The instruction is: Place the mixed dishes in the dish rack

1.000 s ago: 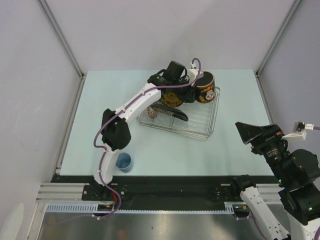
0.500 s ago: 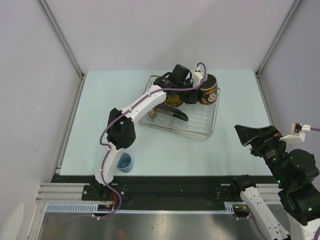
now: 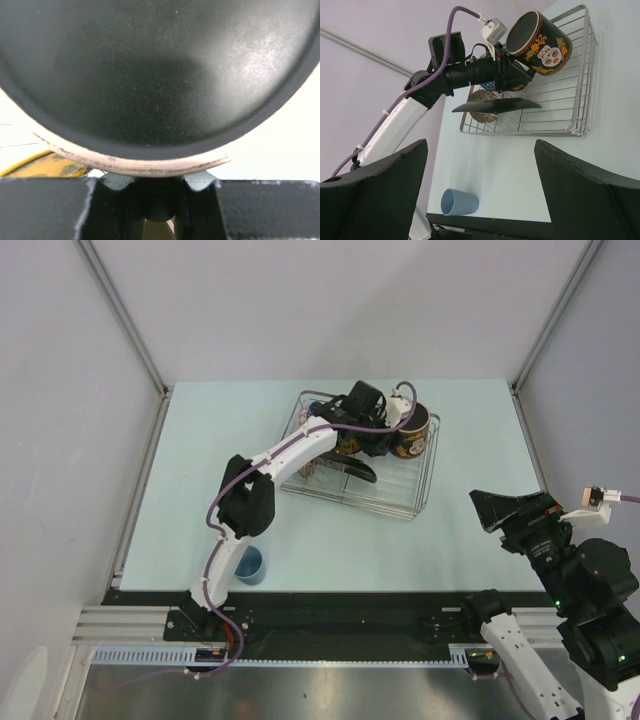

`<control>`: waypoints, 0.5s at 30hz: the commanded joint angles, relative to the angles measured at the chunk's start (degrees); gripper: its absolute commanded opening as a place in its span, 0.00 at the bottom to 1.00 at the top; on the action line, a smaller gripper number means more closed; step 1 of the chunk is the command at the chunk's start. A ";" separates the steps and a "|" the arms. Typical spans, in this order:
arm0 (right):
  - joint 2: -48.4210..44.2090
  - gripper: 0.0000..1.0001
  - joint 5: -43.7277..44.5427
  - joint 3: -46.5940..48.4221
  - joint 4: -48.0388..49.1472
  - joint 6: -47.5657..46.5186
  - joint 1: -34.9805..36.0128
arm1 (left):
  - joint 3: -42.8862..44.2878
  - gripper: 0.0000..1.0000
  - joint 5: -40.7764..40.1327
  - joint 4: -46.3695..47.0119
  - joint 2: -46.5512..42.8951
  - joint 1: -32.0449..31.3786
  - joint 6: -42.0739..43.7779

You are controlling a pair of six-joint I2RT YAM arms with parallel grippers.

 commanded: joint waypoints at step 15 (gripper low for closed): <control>-1.05 0.93 4.06 -0.08 -0.35 0.50 3.36 | -2.82 0.00 -1.58 14.55 -0.04 -1.64 2.08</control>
